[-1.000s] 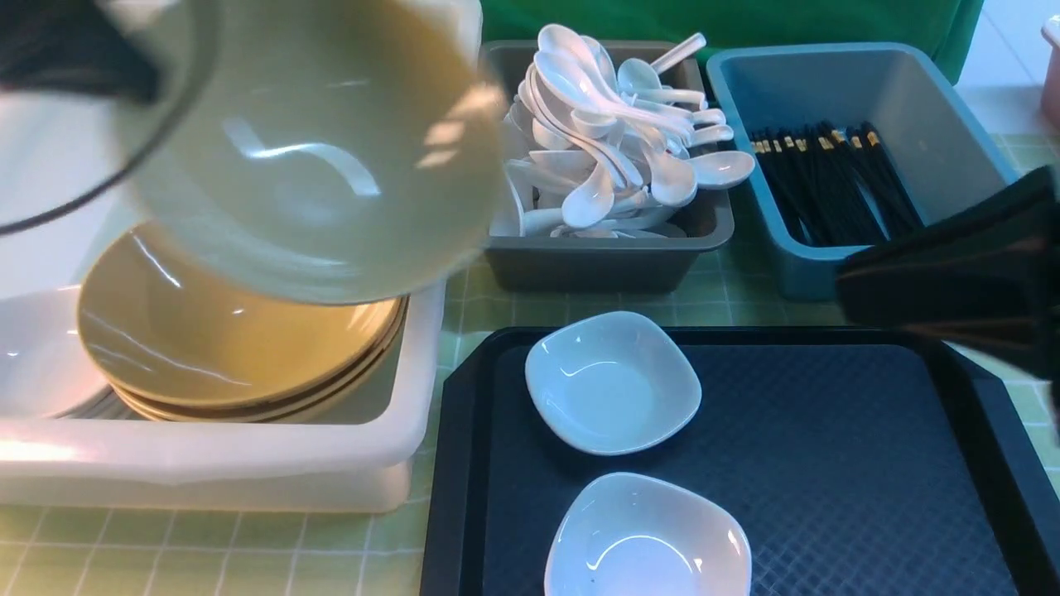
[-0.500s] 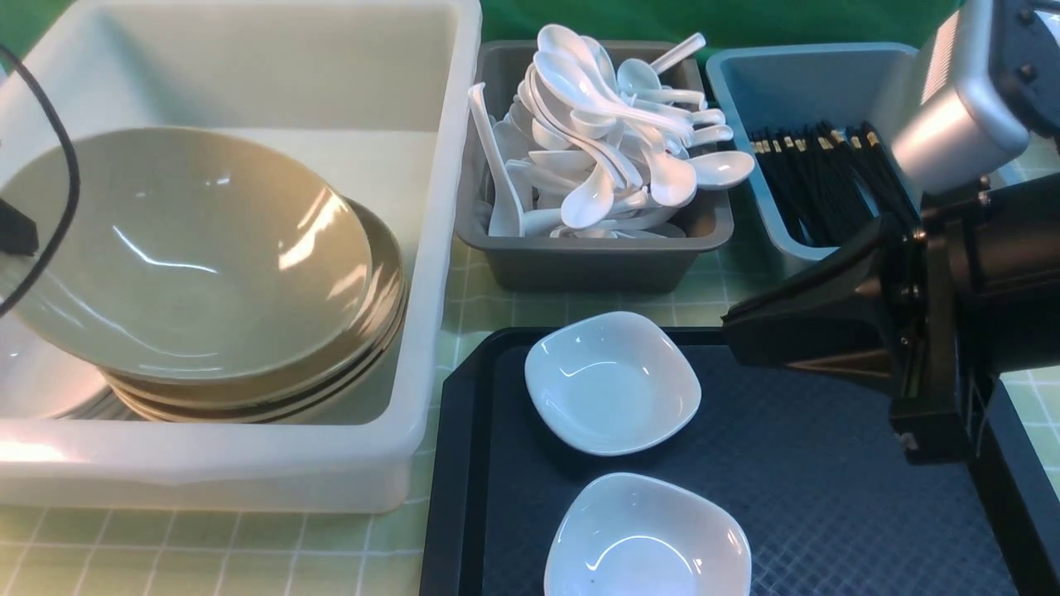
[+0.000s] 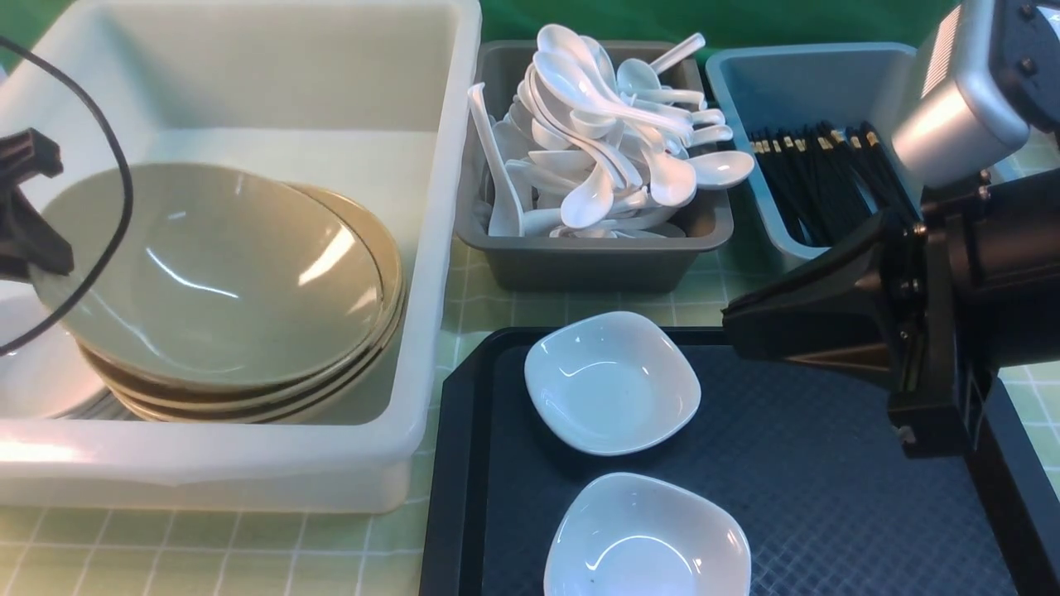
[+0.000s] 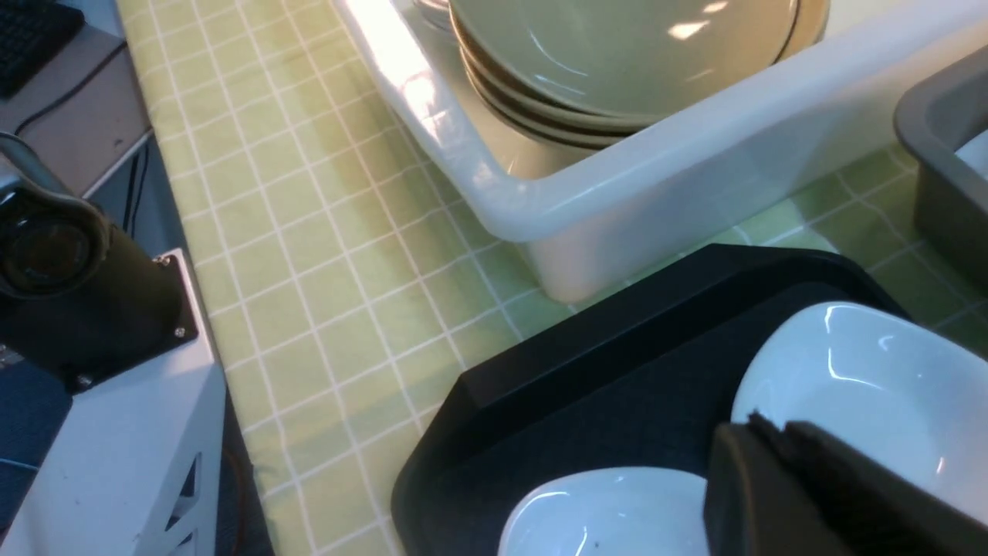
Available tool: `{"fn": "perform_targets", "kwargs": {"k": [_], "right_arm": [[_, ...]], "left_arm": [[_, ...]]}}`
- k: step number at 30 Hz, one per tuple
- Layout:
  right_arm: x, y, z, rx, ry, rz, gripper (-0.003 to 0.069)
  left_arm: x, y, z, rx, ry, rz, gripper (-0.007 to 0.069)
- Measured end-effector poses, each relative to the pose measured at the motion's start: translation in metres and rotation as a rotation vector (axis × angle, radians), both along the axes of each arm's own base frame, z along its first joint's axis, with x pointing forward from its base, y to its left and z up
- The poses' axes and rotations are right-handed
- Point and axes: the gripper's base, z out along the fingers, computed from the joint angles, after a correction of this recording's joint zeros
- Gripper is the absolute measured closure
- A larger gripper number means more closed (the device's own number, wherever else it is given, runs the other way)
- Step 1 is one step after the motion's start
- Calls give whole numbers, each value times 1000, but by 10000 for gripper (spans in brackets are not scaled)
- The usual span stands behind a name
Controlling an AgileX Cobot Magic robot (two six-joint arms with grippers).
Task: On green table put chopsticks spoon bowls plates into blue grey white boxes.
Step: 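Place the tan bowl onto the bowl stack in the left bin with the left gripper, then grasp the small white bowl on the black tray by its rim with the left gripper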
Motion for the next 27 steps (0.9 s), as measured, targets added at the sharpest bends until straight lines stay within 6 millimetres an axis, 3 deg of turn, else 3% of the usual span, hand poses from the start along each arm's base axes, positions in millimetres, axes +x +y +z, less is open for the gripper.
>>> {"fn": "perform_targets", "kwargs": {"k": [7, 11, 12, 15, 18, 21, 24, 25, 27], "right_arm": [[-1, 0, 0, -2, 4, 5, 612], [-1, 0, -1, -4, 8, 9, 603], [-1, 0, -1, -4, 8, 9, 602], [-2, 0, -1, -10, 12, 15, 598], [-2, 0, -2, -17, 16, 22, 593], [-3, 0, -2, -20, 20, 25, 590], [-5, -2, 0, -19, 16, 19, 587], [-6, -2, 0, -18, 15, 17, 587], [-17, -8, 9, -3, -1, -9, 582]], "left_arm": [[-5, 0, 7, 30, -6, 25, 346], [-16, 0, 30, 96, -30, 12, 149], [-16, 0, 31, 97, -30, 12, 141], [-24, -13, 59, 87, -91, -21, 45], [-29, -50, 80, 45, -197, -182, 26], [-34, -111, 89, -13, -271, -485, 29], [-39, -164, 81, -67, -265, -718, 32], [-38, -168, 78, -70, -257, -731, 32], [-36, -216, 58, -111, -196, -877, 42]]}}
